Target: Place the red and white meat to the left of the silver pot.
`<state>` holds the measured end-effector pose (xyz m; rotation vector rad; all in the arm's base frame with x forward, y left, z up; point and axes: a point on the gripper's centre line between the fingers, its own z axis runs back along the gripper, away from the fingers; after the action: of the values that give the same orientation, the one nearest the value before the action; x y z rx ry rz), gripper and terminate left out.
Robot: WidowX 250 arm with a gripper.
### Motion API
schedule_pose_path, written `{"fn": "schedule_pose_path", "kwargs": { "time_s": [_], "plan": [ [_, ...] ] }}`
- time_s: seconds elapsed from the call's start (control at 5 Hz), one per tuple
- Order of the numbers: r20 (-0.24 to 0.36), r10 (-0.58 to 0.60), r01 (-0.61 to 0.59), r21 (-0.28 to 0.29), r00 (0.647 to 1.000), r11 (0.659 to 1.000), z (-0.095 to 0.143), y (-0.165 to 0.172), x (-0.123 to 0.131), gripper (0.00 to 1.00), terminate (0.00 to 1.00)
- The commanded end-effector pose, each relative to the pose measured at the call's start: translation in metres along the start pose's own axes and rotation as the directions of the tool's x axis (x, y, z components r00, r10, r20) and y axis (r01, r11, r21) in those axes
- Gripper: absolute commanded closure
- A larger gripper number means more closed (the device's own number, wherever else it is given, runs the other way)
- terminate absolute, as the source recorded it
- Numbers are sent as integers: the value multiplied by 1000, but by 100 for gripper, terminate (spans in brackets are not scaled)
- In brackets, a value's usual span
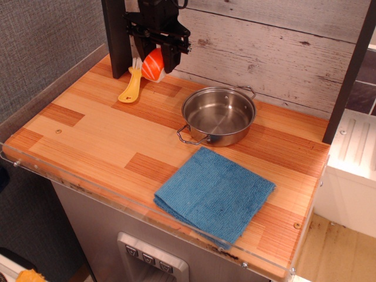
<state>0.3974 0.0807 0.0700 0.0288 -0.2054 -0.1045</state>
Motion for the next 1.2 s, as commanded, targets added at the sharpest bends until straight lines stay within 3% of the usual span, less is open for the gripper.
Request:
{"fn": "schedule_pose_path", "kwargs": {
  "time_s": [0.0,0.4,0.6,1.0],
  "plan": [
    [-8,20,-20,21,1000,1000,-16,5,-6,100,0],
    [-52,32,-31,19,998,999,-32,4,-13,100,0],
    [-60,44,-42,26,997,999,-32,3,-13,0,0],
    [-12,36,-35,34,999,999,-9,4,-14,0,0]
  ]
}}
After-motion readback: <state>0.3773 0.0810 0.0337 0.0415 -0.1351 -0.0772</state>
